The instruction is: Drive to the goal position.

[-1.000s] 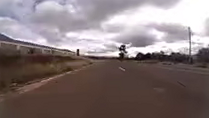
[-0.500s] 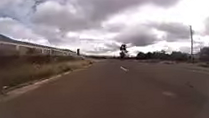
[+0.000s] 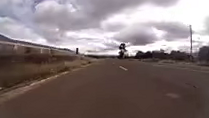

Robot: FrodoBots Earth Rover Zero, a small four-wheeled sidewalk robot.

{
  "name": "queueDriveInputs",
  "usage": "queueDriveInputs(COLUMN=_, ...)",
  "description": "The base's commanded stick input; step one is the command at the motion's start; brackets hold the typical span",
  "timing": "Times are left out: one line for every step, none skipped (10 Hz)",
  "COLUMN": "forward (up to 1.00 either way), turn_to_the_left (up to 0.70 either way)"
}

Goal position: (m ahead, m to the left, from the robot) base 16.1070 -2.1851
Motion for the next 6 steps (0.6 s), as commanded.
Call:
queueDriveInputs(forward=0.70, turn_to_the_left=0.01)
queueDriveInputs(forward=0.70, turn_to_the_left=0.01)
queueDriveInputs(forward=0.70, turn_to_the_left=0.01)
queueDriveInputs(forward=0.70, turn_to_the_left=0.01)
queueDriveInputs(forward=0.70, turn_to_the_left=0.01)
queueDriveInputs(forward=0.70, turn_to_the_left=0.01)
